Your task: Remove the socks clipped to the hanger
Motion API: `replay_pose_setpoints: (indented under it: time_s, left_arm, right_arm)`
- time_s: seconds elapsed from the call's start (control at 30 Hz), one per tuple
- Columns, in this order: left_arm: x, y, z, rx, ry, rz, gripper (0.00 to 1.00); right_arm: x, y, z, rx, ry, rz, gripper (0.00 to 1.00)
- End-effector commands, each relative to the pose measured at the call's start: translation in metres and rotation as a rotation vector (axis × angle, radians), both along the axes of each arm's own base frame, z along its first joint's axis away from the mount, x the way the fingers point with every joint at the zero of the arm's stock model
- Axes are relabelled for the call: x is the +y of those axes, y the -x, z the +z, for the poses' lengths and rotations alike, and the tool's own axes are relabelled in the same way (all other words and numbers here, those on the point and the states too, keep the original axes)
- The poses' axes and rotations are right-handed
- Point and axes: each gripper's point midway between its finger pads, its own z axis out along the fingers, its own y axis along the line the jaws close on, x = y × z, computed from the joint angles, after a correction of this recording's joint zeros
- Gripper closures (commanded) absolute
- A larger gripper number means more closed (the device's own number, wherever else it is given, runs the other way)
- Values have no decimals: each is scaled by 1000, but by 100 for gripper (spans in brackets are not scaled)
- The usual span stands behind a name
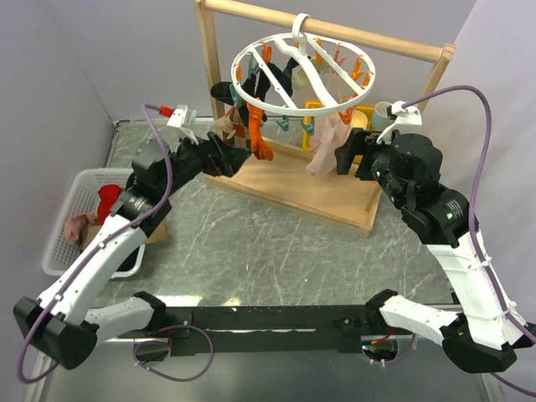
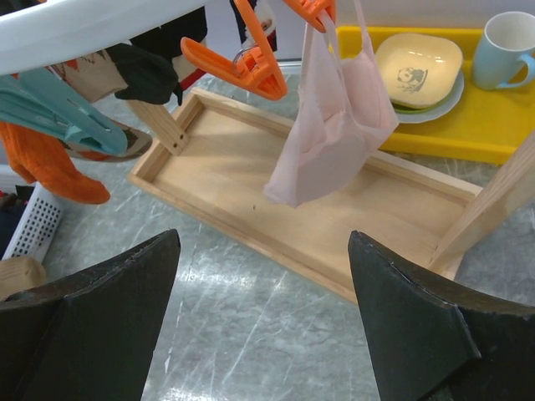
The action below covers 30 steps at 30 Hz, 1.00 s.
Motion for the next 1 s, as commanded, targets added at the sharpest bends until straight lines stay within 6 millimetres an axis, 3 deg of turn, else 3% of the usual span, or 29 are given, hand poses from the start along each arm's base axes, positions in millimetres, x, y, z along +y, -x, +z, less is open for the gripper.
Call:
replay_pose_setpoints:
  time_s: [0.0,0.3,0.4,0.5,0.53,0.6,0.63,0.83,0.97]
  left_arm:
    - [-8,-15,42,-132,37,12,6]
    - [-37,-40,34,-134,32,-15,13]
    - [-43,-48,32,-129,36,-16,22]
    - [-50,-51,29,-119,40,-32,42]
    - [-50,-51,30,-121,43,-32,59]
    - [-52,-48,32,-129,43,-39,79]
    - [-51,-45,36,-139,43,-38,99]
    - [-49,-23,50,-197,26,0,99]
    - [-61,-6,51,-198,27,-18,99]
  right_arm:
    - [-7,12,18,-50,-40,4,10]
    - [-6,21,32,-77,-71,29,11]
    - [-6,24,31,-79,-82,35,10]
    - [-4,27,33,-85,-93,51,11]
    - [-3,28,34,-85,-98,59,11]
    - [-1,29,34,-85,-106,69,11]
    - [0,30,35,-87,-111,76,11]
    - [0,34,39,-93,-133,81,10]
    - [9,32,36,-71,-150,111,9]
